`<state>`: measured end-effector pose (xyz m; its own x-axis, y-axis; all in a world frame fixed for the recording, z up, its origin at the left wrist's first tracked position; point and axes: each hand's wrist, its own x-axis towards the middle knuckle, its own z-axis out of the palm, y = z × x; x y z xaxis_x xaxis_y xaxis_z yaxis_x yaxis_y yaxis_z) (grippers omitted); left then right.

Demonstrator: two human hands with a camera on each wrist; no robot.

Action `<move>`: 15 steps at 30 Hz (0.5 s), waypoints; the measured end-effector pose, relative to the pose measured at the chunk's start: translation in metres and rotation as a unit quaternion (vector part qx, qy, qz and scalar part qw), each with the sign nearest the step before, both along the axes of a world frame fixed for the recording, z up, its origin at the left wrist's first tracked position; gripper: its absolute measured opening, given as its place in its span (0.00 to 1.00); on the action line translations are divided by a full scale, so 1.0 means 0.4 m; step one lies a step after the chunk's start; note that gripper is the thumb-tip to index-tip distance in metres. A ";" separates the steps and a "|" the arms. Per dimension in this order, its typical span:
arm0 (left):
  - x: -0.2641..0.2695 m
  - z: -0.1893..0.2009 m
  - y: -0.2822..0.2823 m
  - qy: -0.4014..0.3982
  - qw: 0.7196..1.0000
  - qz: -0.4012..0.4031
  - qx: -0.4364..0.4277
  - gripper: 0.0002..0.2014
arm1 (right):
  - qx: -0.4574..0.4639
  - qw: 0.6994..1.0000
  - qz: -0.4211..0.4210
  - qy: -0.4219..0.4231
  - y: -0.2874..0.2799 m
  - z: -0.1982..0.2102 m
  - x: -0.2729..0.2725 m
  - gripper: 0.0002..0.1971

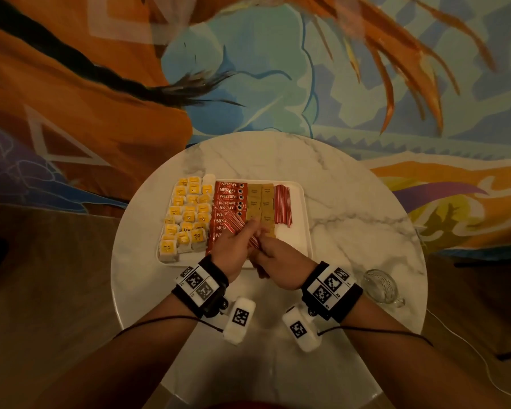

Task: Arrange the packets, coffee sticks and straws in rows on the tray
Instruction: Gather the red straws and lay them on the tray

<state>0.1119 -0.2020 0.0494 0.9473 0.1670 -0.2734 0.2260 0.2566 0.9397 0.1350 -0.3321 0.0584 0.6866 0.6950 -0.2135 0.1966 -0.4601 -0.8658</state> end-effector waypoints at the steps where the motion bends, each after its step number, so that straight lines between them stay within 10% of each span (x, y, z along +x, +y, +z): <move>1: 0.001 0.004 -0.004 0.009 1.000 0.004 -0.018 0.12 | 0.008 1.000 -0.008 0.003 -0.001 0.001 0.000 0.09; 15: 0.039 0.031 0.059 0.014 0.985 0.078 -0.152 0.18 | 0.057 0.964 -0.114 0.233 -0.067 -0.051 0.007 0.11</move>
<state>0.1275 -0.1784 0.0620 0.9083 0.2154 -0.3587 0.1865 0.5590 0.8079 0.1376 -0.3591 0.0379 0.6718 0.5752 -0.4667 -0.3215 -0.3413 -0.8833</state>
